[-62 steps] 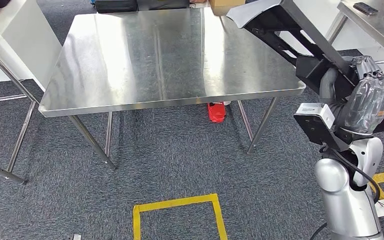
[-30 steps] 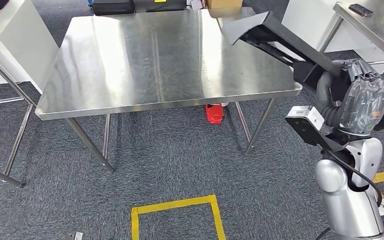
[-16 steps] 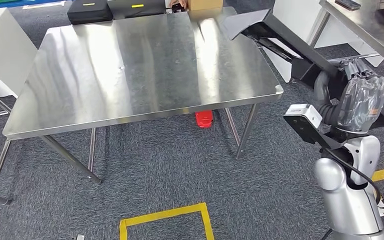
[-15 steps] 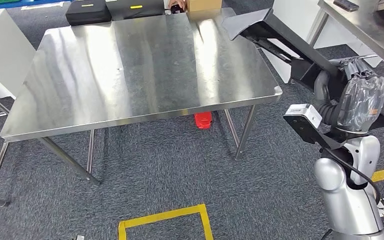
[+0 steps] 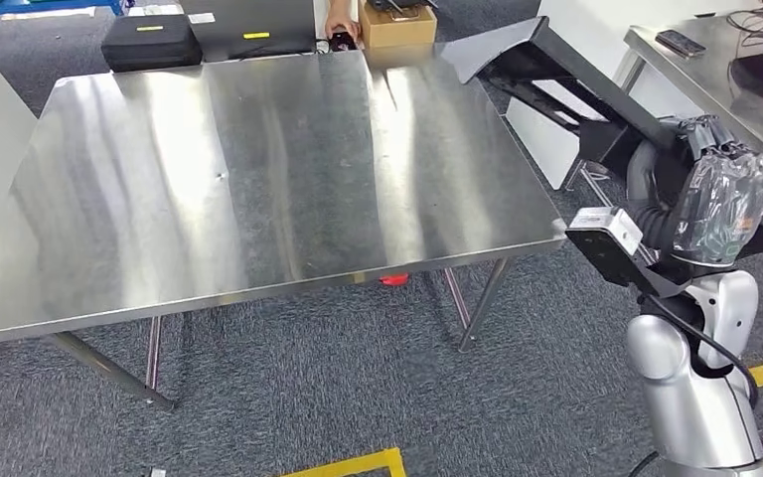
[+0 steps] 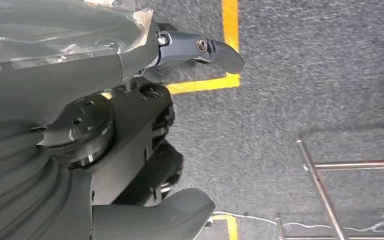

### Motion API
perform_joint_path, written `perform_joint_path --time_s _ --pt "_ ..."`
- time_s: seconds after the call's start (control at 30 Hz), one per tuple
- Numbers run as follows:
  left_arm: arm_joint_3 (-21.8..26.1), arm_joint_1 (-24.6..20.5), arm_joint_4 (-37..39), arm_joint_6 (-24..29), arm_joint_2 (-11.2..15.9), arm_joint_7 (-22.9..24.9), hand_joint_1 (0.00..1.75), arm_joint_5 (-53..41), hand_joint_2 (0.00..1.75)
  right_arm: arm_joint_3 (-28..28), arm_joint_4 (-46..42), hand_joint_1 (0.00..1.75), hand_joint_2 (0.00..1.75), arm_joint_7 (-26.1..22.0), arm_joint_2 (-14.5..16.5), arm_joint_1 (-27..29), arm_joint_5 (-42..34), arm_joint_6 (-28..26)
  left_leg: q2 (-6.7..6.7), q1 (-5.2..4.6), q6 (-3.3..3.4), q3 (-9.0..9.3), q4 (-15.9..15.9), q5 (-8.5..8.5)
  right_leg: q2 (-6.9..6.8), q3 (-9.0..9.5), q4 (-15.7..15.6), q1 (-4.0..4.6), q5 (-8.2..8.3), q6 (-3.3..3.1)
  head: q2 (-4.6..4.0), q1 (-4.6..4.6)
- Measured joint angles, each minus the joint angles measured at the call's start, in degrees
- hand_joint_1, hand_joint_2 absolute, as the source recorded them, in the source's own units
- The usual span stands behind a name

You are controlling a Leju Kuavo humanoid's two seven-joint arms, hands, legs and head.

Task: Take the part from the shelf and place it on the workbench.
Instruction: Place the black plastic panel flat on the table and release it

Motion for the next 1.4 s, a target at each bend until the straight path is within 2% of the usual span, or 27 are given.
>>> perform_joint_path --time_s 0.03,0.07,0.13,0.17,0.2,0.27,0.33,0.4,0.47,0.5,0.53,0.57,0.63,0.67,0.7,0.77,0.83,0.87,0.97,1.0,1.07,1.17,1.2,1.23,1.3,1.33,1.4 --pt "0.00 0.02 0.02 0.00 -0.05 0.00 0.00 0.08 1.75 0.00 0.02 1.75 1.75 -0.01 -0.02 0.04 -0.10 0.00 -0.09 0.00 -0.06 1.16 -0.01 -0.94 -0.01 -0.46 -2.73 0.01 0.15 0.21 0.00 -0.01" --pt "0.00 0.05 0.04 0.00 -0.10 0.00 0.00 0.19 1.75 0.00 0.05 1.75 1.75 -0.01 -0.06 0.08 -0.22 -0.01 -0.16 0.01 -0.14 2.04 -0.06 -1.83 -0.09 -0.41 -6.27 0.08 2.18 0.62 0.00 0.00" --pt "0.01 0.12 0.16 0.01 -0.27 -0.01 0.00 0.44 1.75 0.02 0.11 1.75 1.75 -0.01 -0.20 0.16 -0.41 -0.02 -0.28 0.09 -0.42 3.96 -0.11 -3.67 -0.60 0.48 -12.49 0.24 9.05 1.43 0.00 -0.01" --pt "0.01 0.17 0.21 0.01 -0.35 -0.03 0.00 0.54 1.75 0.04 0.10 1.75 1.75 -0.01 -0.26 0.14 -0.44 -0.03 -0.30 0.19 -0.75 4.92 -0.44 -4.49 -0.85 1.30 -14.27 0.49 11.56 1.33 0.00 0.03" --pt "0.02 0.21 0.26 -0.01 -0.38 -0.07 0.00 0.60 1.75 0.06 0.03 1.75 1.75 -0.01 -0.30 0.02 -0.47 -0.04 -0.26 0.27 -1.08 6.05 -0.36 -4.75 -0.93 2.25 -15.29 0.61 12.76 0.85 0.00 0.10" --pt "0.02 0.02 0.27 -0.03 -0.32 -0.15 0.00 0.69 1.75 0.10 -0.24 1.75 1.75 -0.03 -0.32 -0.56 -0.50 -0.07 0.18 0.35 -1.79 6.66 1.76 -3.98 -0.59 4.68 -16.65 0.47 12.86 -0.79 0.00 0.28" --pt "0.01 -0.28 0.27 -0.04 -0.30 -0.24 0.00 0.73 1.75 0.13 -0.44 1.75 1.75 -0.05 -0.32 -1.11 -0.53 -0.10 0.71 0.41 -2.30 4.30 7.67 -3.14 -0.59 7.07 -17.44 -0.27 13.14 -2.31 0.00 0.20" --pt "0.00 -0.27 0.28 0.17 -0.28 -0.32 0.00 0.84 1.75 0.24 -0.50 1.75 1.75 -0.02 -0.24 -1.28 -0.41 -0.01 0.95 0.95 -3.11 -0.15 13.75 -5.43 -0.82 8.97 -17.64 -0.70 12.91 -2.99 0.00 0.08" --pt "0.01 -0.01 0.33 0.90 -0.21 -0.32 0.00 1.09 1.75 0.43 -0.52 1.75 1.75 0.25 -0.14 -1.20 0.20 0.36 1.15 1.84 -4.25 -4.47 16.33 -10.43 -0.62 10.13 -17.68 -1.26 12.15 -2.52 0.00 0.04" --pt "0.02 0.14 0.35 1.32 -0.17 -0.28 0.00 1.21 1.75 0.50 -0.54 1.75 1.75 0.48 -0.11 -1.09 0.63 0.63 1.31 2.30 -4.86 -5.96 15.83 -12.32 -0.46 10.61 -17.68 -1.71 11.61 -2.01 0.00 -0.01" --pt "0.02 0.23 0.36 1.70 -0.14 -0.24 0.00 1.28 1.75 0.55 -0.56 1.75 1.75 0.72 -0.07 -0.95 1.08 0.84 1.49 2.78 -5.43 -6.94 14.10 -12.62 -0.32 11.18 -17.65 -2.18 10.94 -1.41 0.00 -0.05" --pt "0.02 0.31 0.37 1.94 -0.11 -0.16 0.00 1.32 1.75 0.60 -0.58 1.75 1.75 0.96 -0.01 -0.76 1.44 0.99 1.68 3.24 -5.93 -7.47 11.42 -10.71 -0.26 11.84 -17.61 -2.62 10.18 -0.80 0.00 -0.07" --pt "0.02 0.61 0.49 2.20 -0.09 0.00 0.00 1.49 1.75 0.69 -0.59 1.75 1.75 1.27 0.19 -0.24 2.07 1.20 2.30 3.92 -6.45 -8.00 5.04 -1.74 -0.22 12.87 -17.23 -2.96 8.51 0.44 0.00 -0.31" --pt "0.02 0.77 0.59 2.29 -0.09 0.11 0.00 1.58 1.75 0.73 -0.67 1.75 1.75 1.38 0.28 -0.02 2.33 1.33 2.57 3.95 -6.29 -8.07 3.17 2.07 -0.22 13.11 -16.99 -2.82 7.60 1.11 0.00 -0.42" --pt "0.02 0.87 0.68 2.37 -0.10 0.19 0.00 1.63 1.75 0.76 -0.78 1.75 1.75 1.47 0.39 0.22 2.62 1.53 2.78 3.78 -5.90 -8.16 2.45 4.25 -0.20 13.24 -16.96 -2.74 6.83 1.76 0.00 -0.56" --pt "0.02 0.62 0.75 2.49 -0.12 0.21 0.00 1.71 1.75 0.81 -1.25 1.75 1.75 1.65 0.60 0.53 3.15 2.00 2.64 3.25 -4.77 -7.90 2.93 4.20 -0.44 13.83 -17.38 -2.76 5.65 2.93 0.00 -0.47" --pt "0.02 0.14 0.75 2.33 -0.18 0.10 0.00 1.76 1.75 0.73 -1.80 1.75 1.75 1.82 0.78 0.72 3.57 2.25 2.38 3.06 -3.68 -7.28 2.73 3.65 -0.76 13.46 -15.49 -3.04 4.46 3.30 0.00 -0.16" --pt "0.03 -0.01 0.74 2.26 -0.18 0.08 0.00 1.76 1.75 0.63 -2.02 1.75 1.75 1.89 0.79 0.79 3.69 2.27 2.28 3.04 -3.16 -6.84 2.56 3.34 -0.82 11.95 -12.54 -3.14 3.41 3.17 0.00 -0.07" --pt "0.04 -0.16 0.74 2.16 -0.18 0.04 0.00 1.76 1.75 0.19 -2.19 1.75 1.75 1.97 0.71 1.29 3.74 2.44 1.82 2.41 -2.06 -5.71 2.52 2.07 -0.80 3.28 -0.45 -2.55 0.60 2.83 0.00 0.19" --pt "0.04 -0.13 0.74 2.14 -0.24 0.04 0.00 1.75 1.75 0.07 -2.19 1.75 1.75 1.98 0.63 1.56 3.68 2.58 1.57 2.10 -1.84 -5.19 2.52 1.58 -0.80 1.17 1.07 -2.25 1.18 2.97 0.00 0.25" --pt "0.04 -0.03 0.74 2.09 -0.34 0.04 0.00 1.75 1.75 -0.06 -2.19 1.75 1.75 1.98 0.51 1.86 3.58 2.83 1.23 1.66 -1.63 -4.40 2.53 0.95 -0.80 -0.42 0.77 -1.88 3.04 3.26 0.00 0.27" --pt "0.04 -0.01 0.74 2.08 -0.36 0.04 0.00 1.75 1.75 -0.07 -2.19 1.75 1.75 1.98 0.48 1.91 3.54 2.90 1.17 1.56 -1.59 -4.18 2.52 0.80 -0.80 -0.43 0.05 -1.79 3.76 3.33 0.00 0.28" --pt "0.03 0.00 0.74 2.07 -0.37 0.03 0.00 1.76 1.75 -0.07 -2.19 1.75 1.75 1.98 0.44 1.91 3.52 3.01 1.13 1.48 -1.57 -3.95 2.52 0.64 -0.80 -0.17 -1.20 -1.66 4.69 3.37 0.00 0.29" --pt "0.03 0.01 0.74 2.05 -0.40 0.02 0.00 1.78 1.75 -0.07 -2.19 1.75 1.75 2.01 0.36 1.89 3.47 3.30 1.04 1.34 -1.54 -3.46 2.50 0.29 -0.81 0.52 -4.39 -1.39 6.89 3.29 0.00 0.30" --pt "0.02 0.10 0.81 1.87 -0.45 -0.09 0.00 1.85 1.75 -0.07 -2.15 1.75 1.75 2.26 -0.03 1.75 3.27 4.89 0.75 0.90 -1.63 -2.33 2.42 -0.79 -0.71 2.30 -11.60 -0.53 11.89 2.05 0.00 0.15" --pt "0.01 0.16 0.84 1.74 -0.48 -0.15 0.00 1.88 1.75 -0.06 -2.12 1.75 1.75 2.41 -0.22 1.68 3.17 5.66 0.67 0.78 -1.68 -1.96 2.32 -1.25 -0.64 2.94 -14.03 -0.25 13.48 1.29 0.00 0.04" --pt "0.00 0.27 0.87 1.55 -0.40 -0.24 0.00 1.91 1.75 -0.03 -2.08 1.75 1.75 2.57 -0.43 1.64 3.02 6.38 0.71 0.76 -1.70 -1.77 2.08 -1.63 -0.53 3.15 -14.53 -0.20 13.72 0.38 0.00 -0.10"
